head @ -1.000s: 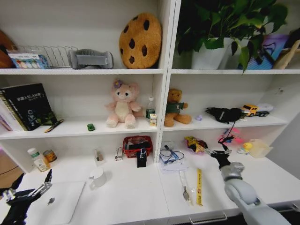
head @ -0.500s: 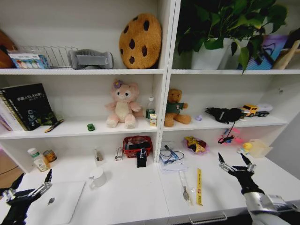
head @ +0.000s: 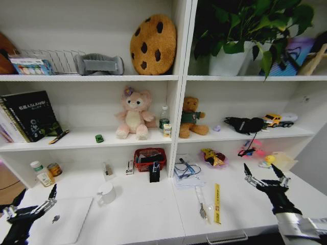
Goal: Organize the objects on the table.
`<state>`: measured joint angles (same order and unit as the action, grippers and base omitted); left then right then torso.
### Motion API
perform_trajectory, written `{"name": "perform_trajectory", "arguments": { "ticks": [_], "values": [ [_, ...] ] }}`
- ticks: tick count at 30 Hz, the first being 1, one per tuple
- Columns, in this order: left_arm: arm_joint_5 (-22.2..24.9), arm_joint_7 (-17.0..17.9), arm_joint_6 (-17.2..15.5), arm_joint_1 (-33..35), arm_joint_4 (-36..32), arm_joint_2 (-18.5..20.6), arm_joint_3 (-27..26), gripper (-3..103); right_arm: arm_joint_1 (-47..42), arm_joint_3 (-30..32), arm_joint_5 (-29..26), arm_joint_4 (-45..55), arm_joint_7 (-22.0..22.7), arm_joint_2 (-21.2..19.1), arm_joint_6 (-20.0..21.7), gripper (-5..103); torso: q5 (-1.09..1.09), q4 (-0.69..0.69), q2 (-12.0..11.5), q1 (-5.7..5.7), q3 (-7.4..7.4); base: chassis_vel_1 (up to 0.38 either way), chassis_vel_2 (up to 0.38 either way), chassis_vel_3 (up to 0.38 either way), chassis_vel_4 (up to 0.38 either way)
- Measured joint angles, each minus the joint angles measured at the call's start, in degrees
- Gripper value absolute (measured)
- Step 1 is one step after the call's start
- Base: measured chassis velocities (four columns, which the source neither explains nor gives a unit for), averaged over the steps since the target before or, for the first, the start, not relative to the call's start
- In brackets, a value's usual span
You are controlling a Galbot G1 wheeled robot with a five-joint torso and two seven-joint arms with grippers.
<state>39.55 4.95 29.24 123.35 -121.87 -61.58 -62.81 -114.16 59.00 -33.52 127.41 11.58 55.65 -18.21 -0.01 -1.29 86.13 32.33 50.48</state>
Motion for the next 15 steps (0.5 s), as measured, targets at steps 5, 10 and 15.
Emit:
{"name": "perform_trajectory", "arguments": {
  "ticks": [5,10,15],
  "values": [
    [0.0,0.0,0.0,0.0,0.0,0.0,0.0,100,0.3,-0.9,0.2,0.3,0.0,0.5,0.6,100,0.01,0.00,0.0,0.00,0.00,0.000,0.000,0.000,0.000],
    [0.0,0.0,0.0,0.0,0.0,0.0,0.0,100,0.4,-0.9,0.2,0.3,0.1,0.5,0.7,100,0.01,0.00,0.0,0.00,0.00,0.000,0.000,0.000,0.000],
    [0.0,0.0,0.0,0.0,0.0,0.0,0.0,100,0.4,-1.0,0.2,0.2,0.1,0.5,0.7,100,0.01,0.00,0.0,0.00,0.00,0.000,0.000,0.000,0.000]
  ]
}}
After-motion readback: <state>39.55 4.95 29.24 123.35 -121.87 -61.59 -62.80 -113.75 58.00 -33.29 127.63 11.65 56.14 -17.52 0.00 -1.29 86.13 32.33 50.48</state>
